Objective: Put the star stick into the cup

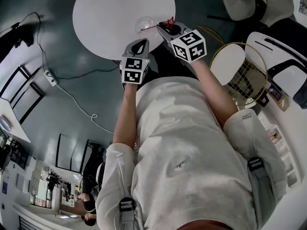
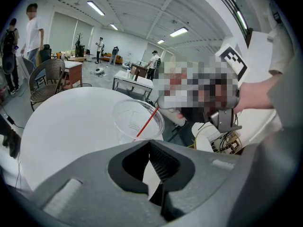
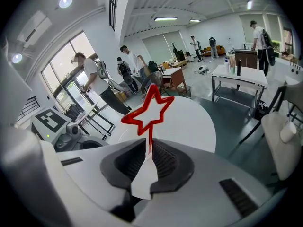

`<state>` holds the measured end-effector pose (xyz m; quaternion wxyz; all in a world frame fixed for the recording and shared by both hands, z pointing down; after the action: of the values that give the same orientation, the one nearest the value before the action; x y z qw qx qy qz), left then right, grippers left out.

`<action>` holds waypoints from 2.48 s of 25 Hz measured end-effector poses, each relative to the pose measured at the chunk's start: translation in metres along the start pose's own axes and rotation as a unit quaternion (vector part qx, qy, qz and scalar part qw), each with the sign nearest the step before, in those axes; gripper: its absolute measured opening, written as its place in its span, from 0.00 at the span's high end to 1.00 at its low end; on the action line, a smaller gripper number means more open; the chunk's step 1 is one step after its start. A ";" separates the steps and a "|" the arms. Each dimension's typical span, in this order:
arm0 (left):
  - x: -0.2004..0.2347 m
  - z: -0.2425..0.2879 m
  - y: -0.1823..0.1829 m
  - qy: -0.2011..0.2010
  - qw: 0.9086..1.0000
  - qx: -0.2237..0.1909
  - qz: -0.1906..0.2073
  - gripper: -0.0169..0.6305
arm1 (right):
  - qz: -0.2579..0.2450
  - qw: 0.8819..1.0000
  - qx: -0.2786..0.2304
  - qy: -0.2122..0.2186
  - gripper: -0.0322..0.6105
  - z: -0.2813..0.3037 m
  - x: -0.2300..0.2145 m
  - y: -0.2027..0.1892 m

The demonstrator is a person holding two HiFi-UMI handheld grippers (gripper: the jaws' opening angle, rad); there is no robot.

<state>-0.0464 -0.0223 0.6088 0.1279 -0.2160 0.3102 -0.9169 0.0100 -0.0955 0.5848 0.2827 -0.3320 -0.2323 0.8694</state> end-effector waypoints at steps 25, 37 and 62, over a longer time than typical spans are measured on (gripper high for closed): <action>-0.006 -0.007 -0.007 0.006 1.000 -0.006 0.001 0.96 | -0.009 1.000 0.014 0.006 0.78 -0.005 0.005 -0.010; 0.003 -0.036 0.001 0.029 0.999 -0.019 0.012 0.96 | -0.023 0.999 0.007 0.023 0.78 -0.020 0.020 0.000; -0.007 -0.126 0.104 0.091 0.982 -0.167 0.015 0.96 | -0.093 0.987 -0.114 0.068 0.92 -0.093 0.066 0.073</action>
<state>-0.0902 -0.0356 0.4519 0.0751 -0.1451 0.4725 -0.8660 0.0102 -0.0865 0.4494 0.3379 -0.3970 -0.3405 0.7825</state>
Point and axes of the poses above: the fingertips, and each gripper's own axes: z forward along the fingers, x to its left, y out of its top, the point moved 2 cm from there along -z, backward along the fingers, and after that the axes turned 2 degrees about z, right-handed, at the moved point
